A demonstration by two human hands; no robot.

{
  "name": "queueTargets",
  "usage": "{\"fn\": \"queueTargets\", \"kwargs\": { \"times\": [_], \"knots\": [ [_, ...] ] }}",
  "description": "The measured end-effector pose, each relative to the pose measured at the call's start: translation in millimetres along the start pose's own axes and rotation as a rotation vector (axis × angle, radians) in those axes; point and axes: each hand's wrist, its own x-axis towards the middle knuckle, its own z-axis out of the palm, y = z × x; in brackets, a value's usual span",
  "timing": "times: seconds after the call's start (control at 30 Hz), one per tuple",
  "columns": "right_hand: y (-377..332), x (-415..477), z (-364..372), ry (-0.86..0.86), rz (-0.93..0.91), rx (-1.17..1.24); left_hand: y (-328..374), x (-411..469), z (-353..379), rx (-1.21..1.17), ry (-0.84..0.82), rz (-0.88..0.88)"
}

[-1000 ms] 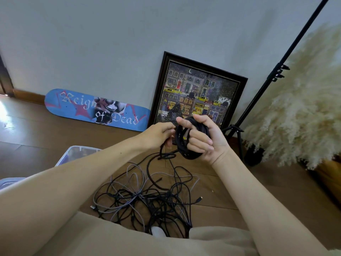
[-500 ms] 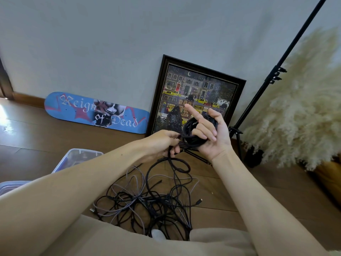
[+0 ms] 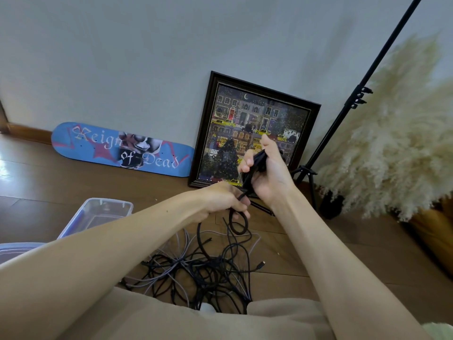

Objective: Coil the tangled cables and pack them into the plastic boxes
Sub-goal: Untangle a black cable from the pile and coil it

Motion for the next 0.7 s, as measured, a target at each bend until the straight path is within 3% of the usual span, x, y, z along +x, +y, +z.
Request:
{"fn": "queueTargets", "kwargs": {
  "times": [0.1, 0.17, 0.23, 0.3, 0.4, 0.57, 0.63, 0.7],
  "knots": [
    [9, 2, 4, -0.02, -0.029, -0.175, 3, 0, 0, 0.011, 0.068, 0.009],
    [10, 1, 5, -0.023, -0.076, -0.232, 4, 2, -3, 0.155, 0.119, -0.002],
    [8, -1, 5, -0.02, -0.139, -0.321, 1, 2, -6, 0.278, 0.116, -0.017],
    [5, -2, 2, 0.006, -0.186, -0.403, -1, 0, -7, 0.255, 0.108, -0.007],
    [1, 0, -2, 0.055, -0.196, -0.369, 0, -5, -11, 0.18, 0.074, 0.05],
    [2, 1, -4, 0.082, -0.246, -0.388, 2, -13, -6, -0.053, -0.199, -0.054],
    [3, 4, -8, 0.089, -0.248, -0.398, 2, -14, -4, -0.007, -0.18, -0.027],
    [1, 8, -9, 0.119, -0.227, -0.286, 1, -12, -4, 0.052, -0.047, 0.08]
  ]
}}
